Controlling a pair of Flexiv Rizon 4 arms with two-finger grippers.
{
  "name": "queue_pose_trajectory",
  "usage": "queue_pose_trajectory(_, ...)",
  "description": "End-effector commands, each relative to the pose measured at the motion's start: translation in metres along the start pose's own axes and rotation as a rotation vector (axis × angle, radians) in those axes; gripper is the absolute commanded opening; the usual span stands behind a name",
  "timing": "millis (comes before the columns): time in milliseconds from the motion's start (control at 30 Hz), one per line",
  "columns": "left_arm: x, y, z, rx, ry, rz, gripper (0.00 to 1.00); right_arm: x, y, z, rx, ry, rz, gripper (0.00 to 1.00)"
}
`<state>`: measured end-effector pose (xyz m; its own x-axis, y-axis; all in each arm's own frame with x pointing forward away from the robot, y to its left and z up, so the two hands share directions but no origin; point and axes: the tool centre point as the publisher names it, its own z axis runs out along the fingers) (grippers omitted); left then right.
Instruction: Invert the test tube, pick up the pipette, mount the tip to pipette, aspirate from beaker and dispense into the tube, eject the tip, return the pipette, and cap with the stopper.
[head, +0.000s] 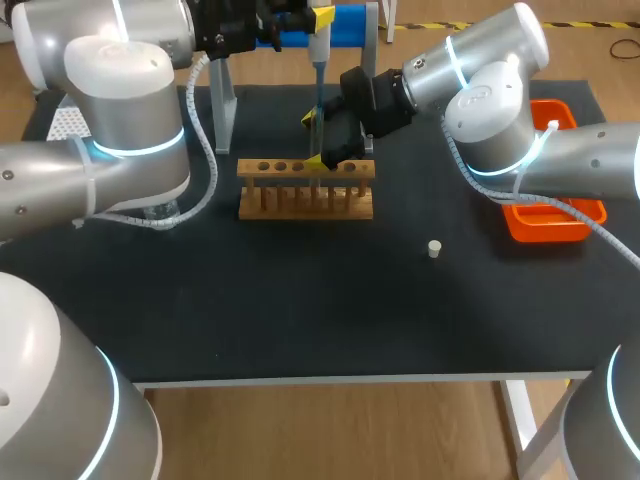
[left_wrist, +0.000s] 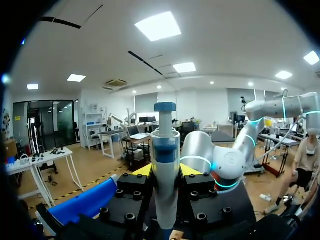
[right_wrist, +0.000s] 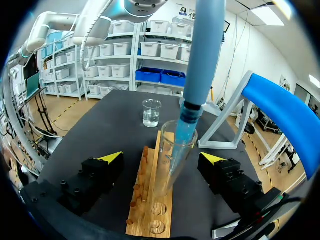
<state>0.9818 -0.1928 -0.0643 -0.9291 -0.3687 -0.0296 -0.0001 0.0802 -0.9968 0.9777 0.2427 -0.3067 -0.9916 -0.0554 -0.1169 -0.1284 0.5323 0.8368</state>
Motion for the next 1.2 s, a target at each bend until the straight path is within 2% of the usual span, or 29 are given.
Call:
queue_pose_trajectory(33,0.0014,0.002,0.0007,0.003,-0.003,0.009,0.0,0.0002,0.0008,-0.0016,0.004,0.002,0.001,1.0)
queue_pose_trajectory(1200,0.0053,0.0118,0.0014,0.001,-0.008,0.038,0.0,0.0002,0.0008,-0.0016,0.004,0.002,0.001,1.0)
